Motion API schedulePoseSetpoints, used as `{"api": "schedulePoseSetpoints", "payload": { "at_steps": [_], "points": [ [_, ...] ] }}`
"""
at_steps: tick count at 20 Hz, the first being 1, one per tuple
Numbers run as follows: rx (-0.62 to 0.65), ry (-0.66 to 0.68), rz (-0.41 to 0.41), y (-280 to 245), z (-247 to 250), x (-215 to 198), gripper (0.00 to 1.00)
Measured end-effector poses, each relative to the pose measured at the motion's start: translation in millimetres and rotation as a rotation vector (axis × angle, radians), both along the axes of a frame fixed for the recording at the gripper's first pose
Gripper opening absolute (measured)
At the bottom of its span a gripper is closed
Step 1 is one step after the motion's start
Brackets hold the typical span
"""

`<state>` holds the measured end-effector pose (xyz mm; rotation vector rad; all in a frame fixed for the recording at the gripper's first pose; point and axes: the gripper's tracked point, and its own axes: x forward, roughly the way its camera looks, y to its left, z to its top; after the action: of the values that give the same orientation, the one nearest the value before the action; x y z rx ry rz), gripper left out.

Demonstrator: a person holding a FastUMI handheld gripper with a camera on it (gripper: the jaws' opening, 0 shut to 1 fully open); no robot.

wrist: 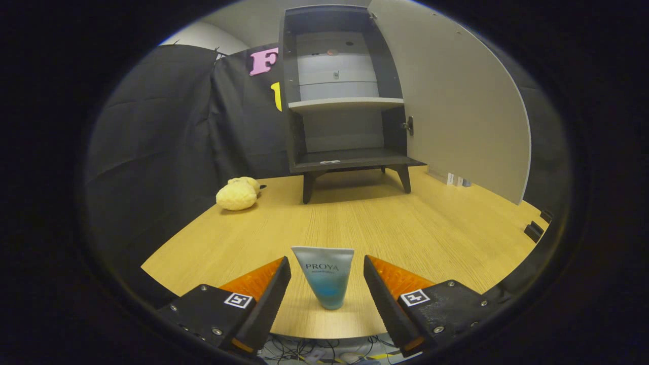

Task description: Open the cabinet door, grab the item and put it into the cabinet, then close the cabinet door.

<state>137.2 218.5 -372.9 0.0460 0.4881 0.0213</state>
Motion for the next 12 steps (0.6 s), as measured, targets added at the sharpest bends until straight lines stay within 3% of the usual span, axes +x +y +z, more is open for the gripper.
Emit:
{"api": "schedulePoseSetpoints", "payload": {
  "at_steps": [5,7,9,10,12],
  "points": [
    [-0.014,0.059,0.000,1,-22,-5,0.86],
    [-0.027,0.067,-0.001,-1,-24,-2,0.80],
    [-0.052,0.058,-0.003,-3,-25,3,0.66],
    [-0.055,0.062,0.004,-4,-24,0,0.53],
    [-0.050,0.074,0.006,-3,-23,0,0.52]
  ]
}}
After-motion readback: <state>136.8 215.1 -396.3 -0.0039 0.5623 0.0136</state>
